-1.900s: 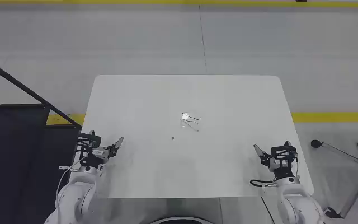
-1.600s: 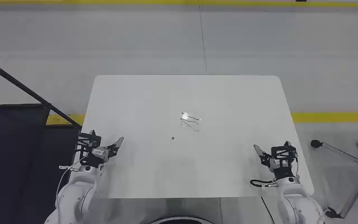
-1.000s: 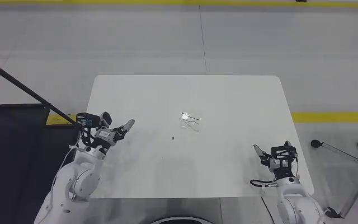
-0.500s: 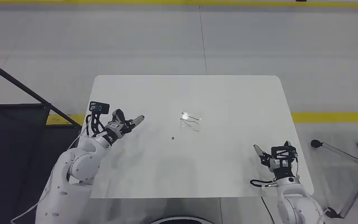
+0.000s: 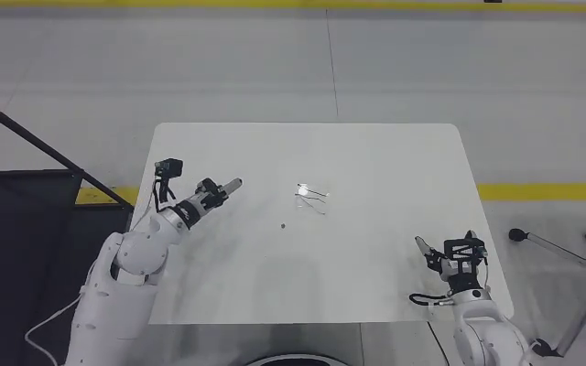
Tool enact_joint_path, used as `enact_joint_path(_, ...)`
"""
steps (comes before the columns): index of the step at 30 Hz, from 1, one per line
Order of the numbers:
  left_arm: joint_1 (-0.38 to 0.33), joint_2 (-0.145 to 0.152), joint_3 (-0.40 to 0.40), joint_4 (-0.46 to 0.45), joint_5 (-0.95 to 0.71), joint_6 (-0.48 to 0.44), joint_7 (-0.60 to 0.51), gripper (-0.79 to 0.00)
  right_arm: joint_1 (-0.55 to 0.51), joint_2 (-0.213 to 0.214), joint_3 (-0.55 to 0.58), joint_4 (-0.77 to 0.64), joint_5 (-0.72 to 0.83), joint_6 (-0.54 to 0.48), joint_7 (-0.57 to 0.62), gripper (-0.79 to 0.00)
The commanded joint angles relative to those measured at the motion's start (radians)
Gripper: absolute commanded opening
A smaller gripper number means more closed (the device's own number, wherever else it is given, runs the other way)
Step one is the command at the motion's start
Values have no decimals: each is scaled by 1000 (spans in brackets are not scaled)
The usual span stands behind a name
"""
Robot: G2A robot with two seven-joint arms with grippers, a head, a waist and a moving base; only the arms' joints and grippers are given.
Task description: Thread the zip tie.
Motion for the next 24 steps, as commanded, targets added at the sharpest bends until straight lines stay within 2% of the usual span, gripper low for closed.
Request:
enact_joint_path(1,-52,-2,23,40,-40,9,-49,0,0,0,0,0,0,0,0,0)
enact_joint_path(5,-166,-6,80,129,-94,19,-160,0,0,0,0,0,0,0,0,0)
enact_joint_path(11,-329,-15,171,284,-167,-25,-336,0,0,0,0,0,0,0,0,0)
enact_joint_path(15,-417,-25,221,376,-206,-42,-383,0,0,0,0,0,0,0,0,0)
enact_joint_path(18,-457,-29,247,419,-192,-36,-384,0,0,0,0,0,0,0,0,0)
enact_joint_path(24,-457,-29,247,419,-192,-36,-384,0,0,0,0,0,0,0,0,0)
